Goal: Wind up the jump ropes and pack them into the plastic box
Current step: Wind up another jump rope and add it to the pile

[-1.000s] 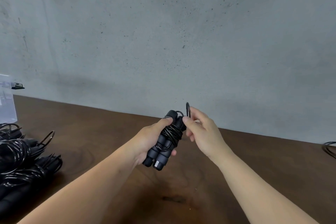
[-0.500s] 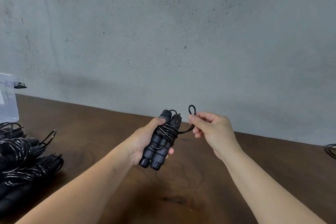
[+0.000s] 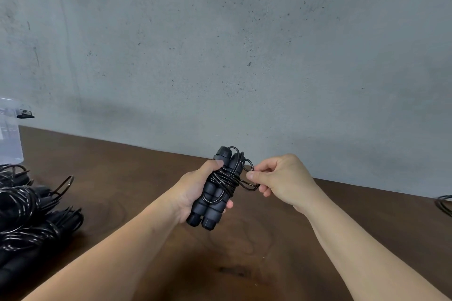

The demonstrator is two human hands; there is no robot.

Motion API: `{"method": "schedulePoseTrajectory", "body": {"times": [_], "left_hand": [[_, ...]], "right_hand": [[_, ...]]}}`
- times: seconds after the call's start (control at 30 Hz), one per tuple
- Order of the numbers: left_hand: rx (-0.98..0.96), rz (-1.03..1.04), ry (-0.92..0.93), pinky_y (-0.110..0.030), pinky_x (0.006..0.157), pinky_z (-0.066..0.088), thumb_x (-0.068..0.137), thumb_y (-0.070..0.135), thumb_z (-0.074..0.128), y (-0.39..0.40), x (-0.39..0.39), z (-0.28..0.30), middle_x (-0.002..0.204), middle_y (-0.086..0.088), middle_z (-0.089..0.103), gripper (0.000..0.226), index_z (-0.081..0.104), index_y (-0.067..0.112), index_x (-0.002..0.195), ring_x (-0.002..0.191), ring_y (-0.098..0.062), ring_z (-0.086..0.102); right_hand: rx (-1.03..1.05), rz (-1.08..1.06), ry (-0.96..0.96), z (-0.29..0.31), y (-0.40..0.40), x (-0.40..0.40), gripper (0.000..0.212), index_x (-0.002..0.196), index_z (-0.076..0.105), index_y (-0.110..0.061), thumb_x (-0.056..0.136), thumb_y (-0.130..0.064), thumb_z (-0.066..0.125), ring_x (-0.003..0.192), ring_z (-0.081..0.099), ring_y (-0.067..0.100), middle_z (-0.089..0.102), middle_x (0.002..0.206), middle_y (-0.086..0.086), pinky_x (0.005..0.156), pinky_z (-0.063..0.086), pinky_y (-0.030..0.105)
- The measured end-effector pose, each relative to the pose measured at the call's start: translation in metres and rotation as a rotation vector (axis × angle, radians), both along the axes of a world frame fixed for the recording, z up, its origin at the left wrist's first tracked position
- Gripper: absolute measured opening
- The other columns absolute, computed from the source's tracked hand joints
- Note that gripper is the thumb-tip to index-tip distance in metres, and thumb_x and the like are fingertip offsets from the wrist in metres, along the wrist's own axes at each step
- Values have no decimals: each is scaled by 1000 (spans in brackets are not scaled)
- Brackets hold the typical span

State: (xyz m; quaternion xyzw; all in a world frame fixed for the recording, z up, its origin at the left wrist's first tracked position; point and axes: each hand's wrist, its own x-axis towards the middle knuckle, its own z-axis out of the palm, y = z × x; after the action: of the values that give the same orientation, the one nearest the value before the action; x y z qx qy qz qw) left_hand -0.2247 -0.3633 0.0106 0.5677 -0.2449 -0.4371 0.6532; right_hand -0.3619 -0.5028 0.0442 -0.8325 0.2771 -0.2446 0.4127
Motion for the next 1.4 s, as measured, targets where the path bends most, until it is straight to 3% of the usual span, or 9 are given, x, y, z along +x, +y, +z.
{"method": "schedulePoseTrajectory", "body": {"times": [0.27,0.37,0.47,0.57,0.67,0.8,0.97,1.27,1.4], "left_hand": [[-7,-40,-214,-39,69,54,97,36,52,0,-3,-1,87,-19,71,33,56,9,116,71,-37,68],[3,-32,-289,-37,67,55,96,36,54,0,-1,2,87,-16,72,31,56,11,115,74,-38,69],[19,-22,-315,-35,64,55,96,36,55,1,0,6,84,-14,73,28,56,12,110,75,-38,70],[17,-11,-303,-35,65,56,96,37,55,2,1,8,84,-15,73,28,56,12,109,75,-38,70],[10,-14,-299,-35,64,56,95,36,56,2,-1,7,84,-15,72,28,56,12,109,74,-38,70],[6,-11,-311,-37,66,56,95,36,57,0,-2,6,83,-13,72,29,56,11,111,73,-38,70],[7,-5,-349,-38,66,57,95,36,58,-1,-4,10,83,-14,72,30,57,11,112,72,-38,70],[36,37,-409,-38,63,57,93,32,62,-3,-5,13,90,-22,71,25,57,10,104,66,-36,69],[49,38,-414,-42,65,58,93,30,62,-3,-6,10,94,-25,71,26,57,9,107,65,-36,68]], "right_hand": [[-155,22,54,5,6,1,10,76,71,-24,82,-27,79,48,63,10,68,58,-1,53,51,20],[-262,19,24,4,10,0,12,72,71,-24,82,-25,78,55,67,15,70,62,2,61,58,28],[-331,12,-36,-2,15,1,6,80,75,-17,85,-21,75,61,67,16,69,67,0,67,56,33],[-287,-11,-102,-8,17,4,12,88,75,-27,87,-16,70,70,69,8,70,78,-8,73,56,26],[-235,-22,-180,-9,14,6,23,101,62,-37,87,-19,67,74,70,8,72,80,-9,80,57,32],[-371,53,-158,-6,12,4,20,110,60,-38,93,-27,61,69,69,14,69,76,-8,75,57,40],[-718,64,-85,-1,13,5,18,111,65,-24,96,-20,55,54,48,3,61,70,-8,59,39,24],[-678,-10,72,6,21,13,15,102,68,-23,95,-25,56,51,46,7,53,61,-10,45,31,17],[-590,-12,142,9,20,17,10,94,67,-19,92,-21,57,56,55,14,61,68,-4,49,42,25]]}}
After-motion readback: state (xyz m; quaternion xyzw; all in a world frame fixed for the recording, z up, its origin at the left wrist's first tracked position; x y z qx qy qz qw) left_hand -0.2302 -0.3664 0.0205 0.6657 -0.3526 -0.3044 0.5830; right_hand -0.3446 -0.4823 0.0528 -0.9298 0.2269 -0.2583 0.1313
